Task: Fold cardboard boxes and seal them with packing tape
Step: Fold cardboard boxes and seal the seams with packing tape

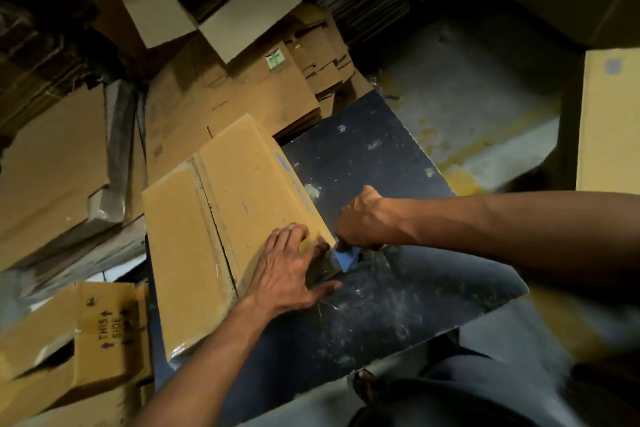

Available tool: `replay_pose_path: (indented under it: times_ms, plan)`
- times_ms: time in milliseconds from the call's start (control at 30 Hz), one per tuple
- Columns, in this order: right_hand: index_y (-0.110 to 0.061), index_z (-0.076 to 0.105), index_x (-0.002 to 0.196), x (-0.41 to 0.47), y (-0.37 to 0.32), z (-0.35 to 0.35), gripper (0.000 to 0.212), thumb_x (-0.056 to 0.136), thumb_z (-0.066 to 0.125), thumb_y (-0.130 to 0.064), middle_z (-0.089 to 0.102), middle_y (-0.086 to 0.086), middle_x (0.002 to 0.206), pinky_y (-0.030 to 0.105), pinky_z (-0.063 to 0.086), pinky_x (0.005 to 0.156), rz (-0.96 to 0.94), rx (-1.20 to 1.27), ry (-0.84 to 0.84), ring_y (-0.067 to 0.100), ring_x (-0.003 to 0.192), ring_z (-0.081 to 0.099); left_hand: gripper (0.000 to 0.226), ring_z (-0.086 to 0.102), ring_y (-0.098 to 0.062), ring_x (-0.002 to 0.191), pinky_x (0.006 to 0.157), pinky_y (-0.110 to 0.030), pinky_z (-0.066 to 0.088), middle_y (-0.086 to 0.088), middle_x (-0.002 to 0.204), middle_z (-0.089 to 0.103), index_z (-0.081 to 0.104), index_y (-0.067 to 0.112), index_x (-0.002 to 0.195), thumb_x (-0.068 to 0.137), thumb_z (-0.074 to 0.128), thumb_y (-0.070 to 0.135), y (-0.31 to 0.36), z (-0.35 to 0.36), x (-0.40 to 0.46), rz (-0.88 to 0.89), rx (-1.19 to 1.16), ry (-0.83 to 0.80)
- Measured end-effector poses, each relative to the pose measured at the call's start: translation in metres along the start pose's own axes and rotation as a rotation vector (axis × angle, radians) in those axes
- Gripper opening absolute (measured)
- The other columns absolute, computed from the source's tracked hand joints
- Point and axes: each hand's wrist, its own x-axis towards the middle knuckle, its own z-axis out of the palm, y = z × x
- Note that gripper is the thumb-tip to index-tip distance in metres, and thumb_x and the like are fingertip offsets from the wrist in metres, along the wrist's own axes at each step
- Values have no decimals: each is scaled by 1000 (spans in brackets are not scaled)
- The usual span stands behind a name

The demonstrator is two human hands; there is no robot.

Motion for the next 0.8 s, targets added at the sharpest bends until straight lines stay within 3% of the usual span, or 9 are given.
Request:
replay_pose_path:
  times_ms: [133, 233, 300, 367, 433, 500, 633, 733, 800]
  plan:
    - [-27, 61, 136, 13, 2, 19, 44, 94, 72, -36, 57, -1, 143, 45, 43, 94, 48, -158, -104, 29, 131, 55, 84, 48, -37, 129, 112, -52, 39, -15, 130, 51, 66, 31, 131, 81, 39, 93, -3, -1, 4, 8, 17, -37]
    - [-26, 68, 129, 1, 44, 59, 41, 91, 73, -42, 66, -3, 126, 31, 48, 85, 36, 41, -135, 21, 112, 63, 80, 50, -35, 125, 108, -52, 41, -13, 128, 51, 68, 33, 126, 80, 42, 94, -5, 1, 4, 15, -24, -7]
    - [-15, 70, 128, -5, 68, 77, 39, 91, 74, -23, 71, 4, 127, 20, 50, 68, -6, 270, -144, 17, 93, 64, 80, 48, -36, 128, 110, -54, 39, -14, 133, 51, 71, 33, 123, 78, 44, 95, -1, 0, 6, -2, -26, -17]
    - [-11, 62, 140, -1, 83, 84, 56, 86, 73, 0, 67, 2, 130, 16, 42, 55, -87, 366, -248, 13, 97, 55, 81, 41, -38, 138, 114, -58, 32, -16, 145, 48, 73, 35, 118, 76, 43, 98, 2, 3, 9, 8, -15, -51]
    - [-16, 59, 144, 9, 91, 89, 65, 84, 72, 5, 66, -2, 132, 14, 41, 64, -82, 401, -298, 13, 101, 55, 83, 34, -39, 146, 117, -63, 25, -14, 156, 41, 75, 38, 112, 73, 38, 101, 2, 3, 17, 39, 2, -101]
    - [-21, 63, 142, 16, 98, 95, 58, 88, 70, 0, 67, 0, 135, 19, 42, 77, -84, 439, -268, 16, 108, 62, 88, 26, -37, 151, 120, -65, 16, -11, 165, 31, 75, 42, 112, 71, 29, 104, 3, 1, 29, 65, 47, -156]
    - [-22, 71, 131, 29, 107, 104, 49, 88, 67, 1, 73, 2, 125, 27, 49, 77, -9, 525, -200, 14, 93, 60, 102, -3, -27, 158, 124, -60, -5, 1, 174, -6, 50, 52, 145, 72, -1, 102, 0, -5, 51, 104, 29, -316]
    - [-27, 76, 125, 31, 112, 110, 47, 89, 64, 0, 75, -2, 117, 31, 55, 75, 24, 583, -140, 15, 89, 64, 87, 11, -20, 158, 126, -47, 17, -1, 171, 20, 47, 37, 153, 91, 14, 87, -13, 1, 53, -106, -396, -38]
    - [-28, 76, 122, 28, 113, 109, 42, 89, 64, -4, 75, -4, 114, 30, 57, 71, 28, 586, -146, 18, 91, 67, 78, 20, -20, 156, 125, -44, 24, -3, 167, 31, 51, 26, 152, 98, 24, 76, -20, 8, 48, -305, -466, 141]
